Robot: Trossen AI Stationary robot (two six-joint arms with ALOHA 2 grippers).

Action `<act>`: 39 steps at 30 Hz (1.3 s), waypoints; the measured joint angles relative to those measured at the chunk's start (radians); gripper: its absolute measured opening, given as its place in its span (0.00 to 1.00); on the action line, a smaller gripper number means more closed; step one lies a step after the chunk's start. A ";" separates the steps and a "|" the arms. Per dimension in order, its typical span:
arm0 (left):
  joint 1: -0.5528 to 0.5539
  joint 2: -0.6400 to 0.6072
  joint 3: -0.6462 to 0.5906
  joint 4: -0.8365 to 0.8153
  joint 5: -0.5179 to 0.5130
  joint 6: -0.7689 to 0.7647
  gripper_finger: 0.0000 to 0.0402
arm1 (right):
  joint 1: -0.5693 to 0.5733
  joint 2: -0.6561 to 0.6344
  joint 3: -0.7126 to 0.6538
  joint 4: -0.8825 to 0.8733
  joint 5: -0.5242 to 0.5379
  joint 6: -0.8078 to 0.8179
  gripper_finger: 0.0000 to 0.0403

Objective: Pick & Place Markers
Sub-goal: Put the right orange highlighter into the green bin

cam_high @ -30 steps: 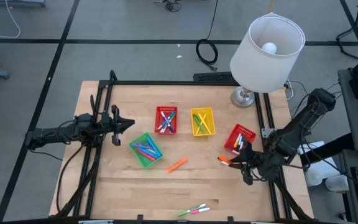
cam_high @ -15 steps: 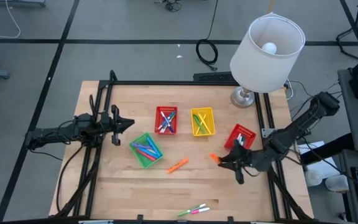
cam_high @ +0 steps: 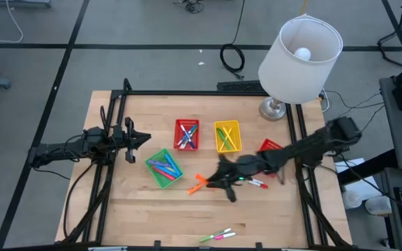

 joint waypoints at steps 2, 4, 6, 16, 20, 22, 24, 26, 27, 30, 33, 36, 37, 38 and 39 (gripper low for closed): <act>0.000 0.000 0.000 0.000 0.000 0.000 0.10 | -0.026 0.080 0.099 -0.003 -0.036 -0.050 0.12; 0.000 0.000 0.000 0.000 0.000 0.000 0.10 | -0.050 0.155 0.208 -0.056 -0.055 -0.087 0.12; 0.000 0.000 0.000 0.000 0.000 0.001 0.10 | -0.078 0.228 0.310 -0.119 -0.059 -0.109 0.12; 0.000 0.000 0.000 0.000 0.000 0.004 0.10 | -0.210 0.498 0.571 -0.119 -0.092 -0.122 0.12; 0.000 0.000 0.000 0.000 0.000 0.004 0.10 | -0.240 0.586 0.631 -0.074 -0.131 -0.109 0.12; 0.000 0.000 0.000 0.001 0.000 0.018 0.10 | -0.246 0.622 0.663 -0.080 -0.152 -0.096 0.12; 0.000 0.000 0.000 0.000 0.000 0.026 0.10 | -0.250 0.659 0.697 -0.077 -0.175 -0.084 0.12; 0.000 0.000 0.000 0.001 0.000 0.026 0.10 | -0.249 0.676 0.709 -0.095 -0.177 -0.078 0.12; 0.000 0.000 0.000 0.000 -0.001 0.026 0.10 | -0.249 0.687 0.719 -0.095 -0.177 -0.078 0.12; 0.000 0.000 0.000 0.005 -0.001 0.025 0.10 | -0.249 0.701 0.723 -0.105 -0.177 -0.077 0.12; 0.000 0.000 0.000 0.005 -0.002 0.024 0.10 | -0.249 0.702 0.722 -0.123 -0.163 -0.077 0.12; 0.000 0.000 0.000 0.006 -0.002 0.022 0.10 | -0.249 0.700 0.722 -0.140 -0.115 -0.092 0.13; 0.000 0.000 0.000 0.006 -0.003 0.021 0.10 | -0.248 0.700 0.722 -0.145 -0.109 -0.108 0.13; 0.000 0.000 0.000 0.007 -0.003 0.020 0.10 | -0.247 0.700 0.722 -0.151 -0.098 -0.124 0.14; 0.000 0.000 0.000 0.007 -0.005 0.020 0.10 | -0.245 0.700 0.722 -0.152 -0.087 -0.132 0.15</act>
